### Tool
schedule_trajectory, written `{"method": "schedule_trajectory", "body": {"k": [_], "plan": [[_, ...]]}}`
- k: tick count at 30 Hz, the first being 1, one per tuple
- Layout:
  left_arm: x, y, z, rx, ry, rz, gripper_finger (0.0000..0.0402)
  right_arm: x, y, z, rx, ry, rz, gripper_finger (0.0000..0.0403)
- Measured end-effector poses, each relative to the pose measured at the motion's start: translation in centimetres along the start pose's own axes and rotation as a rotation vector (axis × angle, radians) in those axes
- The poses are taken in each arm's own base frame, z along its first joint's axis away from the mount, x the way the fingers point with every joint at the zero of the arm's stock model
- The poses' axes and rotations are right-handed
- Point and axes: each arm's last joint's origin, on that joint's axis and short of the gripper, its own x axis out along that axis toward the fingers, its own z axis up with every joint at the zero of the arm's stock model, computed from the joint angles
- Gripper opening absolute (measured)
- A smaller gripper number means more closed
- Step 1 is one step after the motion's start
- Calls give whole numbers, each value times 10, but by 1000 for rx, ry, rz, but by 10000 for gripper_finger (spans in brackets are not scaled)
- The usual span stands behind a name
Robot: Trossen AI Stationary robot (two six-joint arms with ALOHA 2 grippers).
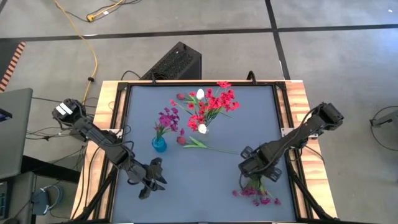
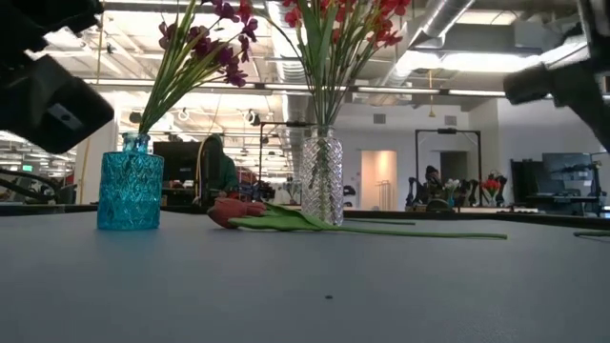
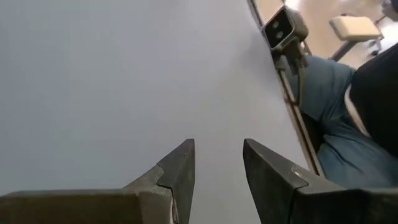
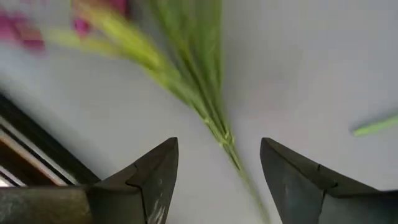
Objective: Sort flowers into vase by color
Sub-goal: Put the violet flowers into the blue vase
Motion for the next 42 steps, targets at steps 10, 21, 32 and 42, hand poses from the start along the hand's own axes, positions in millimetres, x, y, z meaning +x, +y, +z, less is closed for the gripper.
{"method": "schedule_trajectory", "body": {"k": [10, 21, 32, 42], "plan": [[1, 6, 5, 3, -5, 5, 122, 60, -4, 3, -173, 276, -41, 255], [1, 8, 6, -1, -8, 5, 122, 78, 6, 26, -226, 288, 3, 124], [1, 6, 20, 136, -132, -41, 122, 6, 37, 59, 154, -283, -120, 42], [9, -2, 28, 268, -344, 27, 122, -46, 28, 81, 213, -980, -429, 37]]}}
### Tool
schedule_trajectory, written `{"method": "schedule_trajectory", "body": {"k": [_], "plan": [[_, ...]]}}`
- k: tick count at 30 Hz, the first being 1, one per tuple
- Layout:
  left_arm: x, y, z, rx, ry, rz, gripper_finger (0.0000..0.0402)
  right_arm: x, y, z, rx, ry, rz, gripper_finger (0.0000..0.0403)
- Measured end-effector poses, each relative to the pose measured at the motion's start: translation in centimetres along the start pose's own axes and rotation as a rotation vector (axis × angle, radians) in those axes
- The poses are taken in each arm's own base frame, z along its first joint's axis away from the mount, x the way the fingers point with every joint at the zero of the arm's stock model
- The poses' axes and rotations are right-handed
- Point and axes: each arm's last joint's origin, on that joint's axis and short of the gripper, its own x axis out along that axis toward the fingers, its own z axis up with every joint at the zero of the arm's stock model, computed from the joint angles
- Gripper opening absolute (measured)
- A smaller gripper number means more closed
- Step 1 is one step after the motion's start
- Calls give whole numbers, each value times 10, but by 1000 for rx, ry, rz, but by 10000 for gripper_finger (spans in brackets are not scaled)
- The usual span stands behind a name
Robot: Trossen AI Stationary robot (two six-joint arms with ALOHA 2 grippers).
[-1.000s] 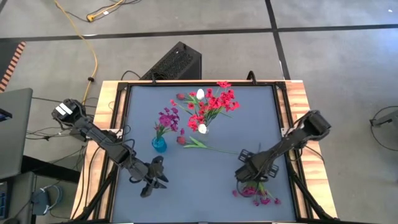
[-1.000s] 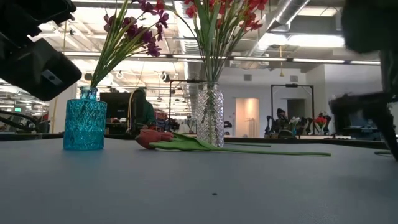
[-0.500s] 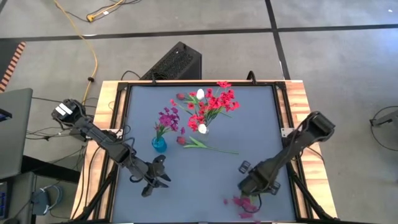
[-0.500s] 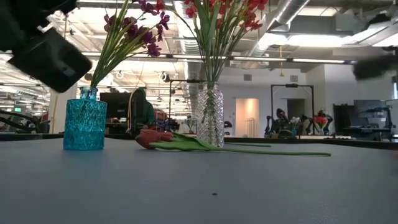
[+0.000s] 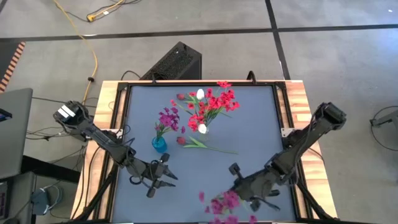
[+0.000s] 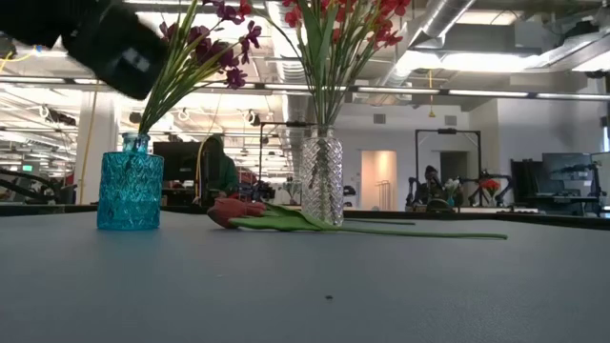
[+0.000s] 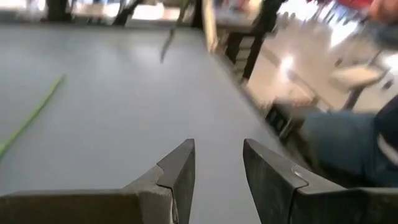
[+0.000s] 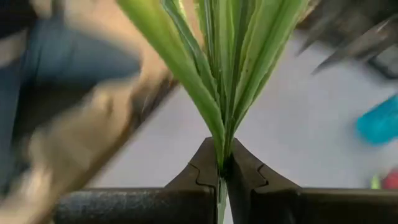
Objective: Sort flowers into vase by color
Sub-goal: Put the violet flowers into the blue vase
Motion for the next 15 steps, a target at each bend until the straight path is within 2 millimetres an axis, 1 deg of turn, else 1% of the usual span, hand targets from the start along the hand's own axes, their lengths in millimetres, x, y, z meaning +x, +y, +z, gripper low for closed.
{"method": "schedule_trajectory", "body": {"k": [3, 6, 9, 12, 15], "plan": [[11, -5, 0, 23, -109, -64, 122, 4, -16, 13, 132, -198, -52, 38], [21, -7, -3, 36, -225, -90, 122, 14, -32, 17, 263, -290, -90, 40], [35, -6, -6, 20, -303, -77, 122, 31, -39, 15, 282, -338, -94, 41], [53, -2, -9, 21, -304, -52, 122, 47, -40, 13, 269, -397, -84, 42], [70, 2, -8, 5, -303, -39, 122, 63, -43, 6, 267, -407, -90, 42]]}}
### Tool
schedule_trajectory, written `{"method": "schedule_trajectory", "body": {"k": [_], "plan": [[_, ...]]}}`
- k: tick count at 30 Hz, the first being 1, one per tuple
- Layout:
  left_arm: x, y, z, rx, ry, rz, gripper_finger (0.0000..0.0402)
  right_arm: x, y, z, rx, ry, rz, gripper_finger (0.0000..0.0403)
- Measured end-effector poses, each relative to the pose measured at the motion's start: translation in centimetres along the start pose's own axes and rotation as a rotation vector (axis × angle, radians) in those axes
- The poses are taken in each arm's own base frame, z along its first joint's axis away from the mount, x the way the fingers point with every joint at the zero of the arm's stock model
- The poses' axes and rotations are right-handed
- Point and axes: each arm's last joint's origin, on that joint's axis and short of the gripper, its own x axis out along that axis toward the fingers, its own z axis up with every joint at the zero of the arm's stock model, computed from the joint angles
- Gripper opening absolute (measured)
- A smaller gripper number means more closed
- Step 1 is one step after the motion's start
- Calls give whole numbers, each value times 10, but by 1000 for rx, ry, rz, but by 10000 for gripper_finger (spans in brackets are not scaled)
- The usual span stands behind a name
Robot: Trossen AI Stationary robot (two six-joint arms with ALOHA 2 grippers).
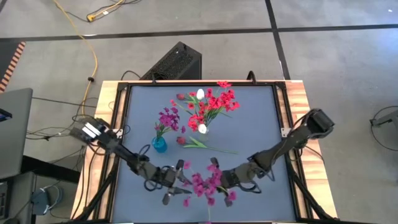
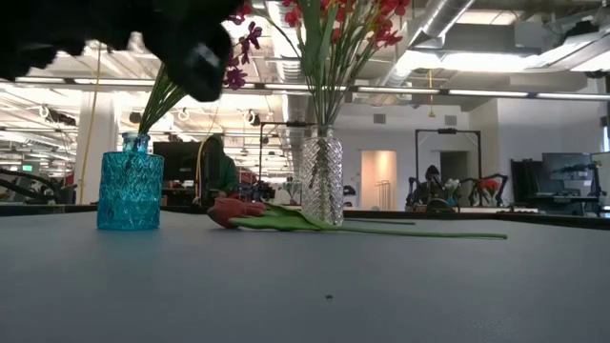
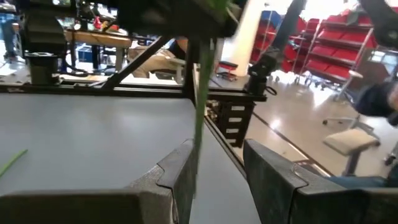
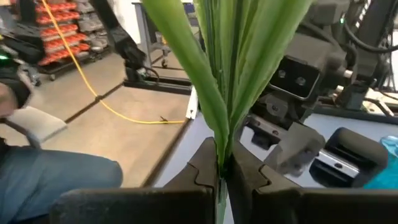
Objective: Sort flowers into vase by color
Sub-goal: Put the violet flowers into the blue vase
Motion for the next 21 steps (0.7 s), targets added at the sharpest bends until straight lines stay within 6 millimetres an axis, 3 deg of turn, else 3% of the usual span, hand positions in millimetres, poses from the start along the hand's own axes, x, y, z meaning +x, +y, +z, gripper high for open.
{"method": "schedule_trajectory", "body": {"k": [7, 21], "plan": [[17, 2, 0, 31, -11, 20, 122, 12, -10, -9, 9, 2, -38, 43], [23, 25, 4, -7, 2, 58, 117, 19, -23, -20, 60, 44, -78, 44]]}}
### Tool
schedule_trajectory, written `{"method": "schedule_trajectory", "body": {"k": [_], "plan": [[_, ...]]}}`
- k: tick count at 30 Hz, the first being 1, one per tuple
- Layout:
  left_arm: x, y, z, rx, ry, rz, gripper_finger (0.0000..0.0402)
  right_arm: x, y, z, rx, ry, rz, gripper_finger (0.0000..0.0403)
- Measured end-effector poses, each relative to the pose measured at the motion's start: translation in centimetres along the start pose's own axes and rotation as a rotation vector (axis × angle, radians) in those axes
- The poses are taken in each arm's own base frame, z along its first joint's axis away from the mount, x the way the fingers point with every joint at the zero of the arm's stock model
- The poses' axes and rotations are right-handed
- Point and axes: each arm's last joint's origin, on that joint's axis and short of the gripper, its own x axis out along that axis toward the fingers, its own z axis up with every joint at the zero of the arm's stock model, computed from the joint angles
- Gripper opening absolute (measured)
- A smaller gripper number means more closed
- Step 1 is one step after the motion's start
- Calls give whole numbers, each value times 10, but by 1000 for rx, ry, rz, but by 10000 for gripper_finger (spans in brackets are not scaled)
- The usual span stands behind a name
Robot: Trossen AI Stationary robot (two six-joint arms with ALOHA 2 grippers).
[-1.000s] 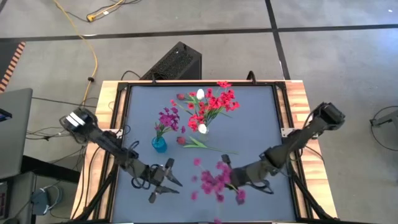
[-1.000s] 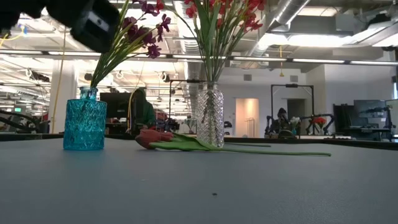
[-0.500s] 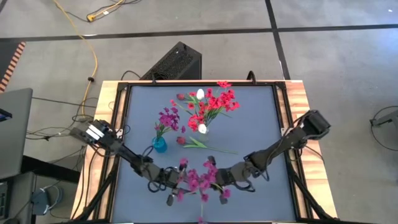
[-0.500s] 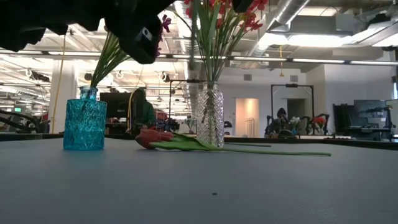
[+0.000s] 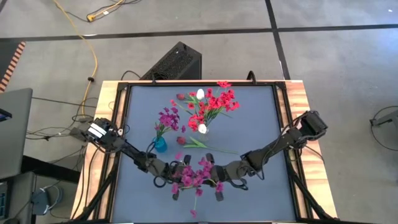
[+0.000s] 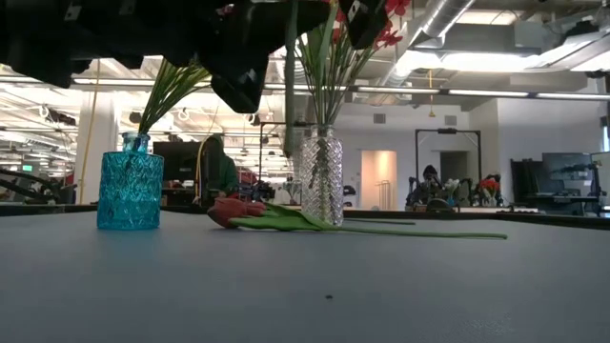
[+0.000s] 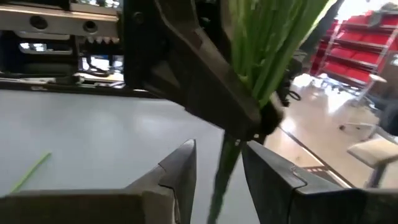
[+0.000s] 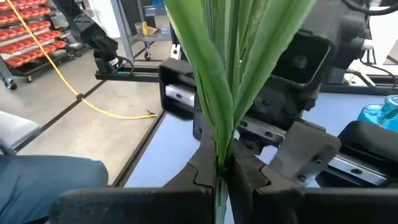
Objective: Sort flowers into vase by color
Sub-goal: Put the violet flowers into the blue vase
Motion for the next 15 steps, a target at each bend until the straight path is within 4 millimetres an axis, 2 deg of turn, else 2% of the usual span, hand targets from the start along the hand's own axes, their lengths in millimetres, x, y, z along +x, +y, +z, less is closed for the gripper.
{"method": "schedule_trajectory", "body": {"k": [6, 12, 15], "plan": [[0, 0, -1, -1, 16, -13, 85, 0, 0, 0, -2, 8, 4, 45], [0, 1, -3, -33, 35, -8, 15, 0, -2, 0, -7, 11, 12, 61], [0, 1, -3, -57, 38, -9, 10, 0, -1, 0, -9, 12, 21, 79]]}}
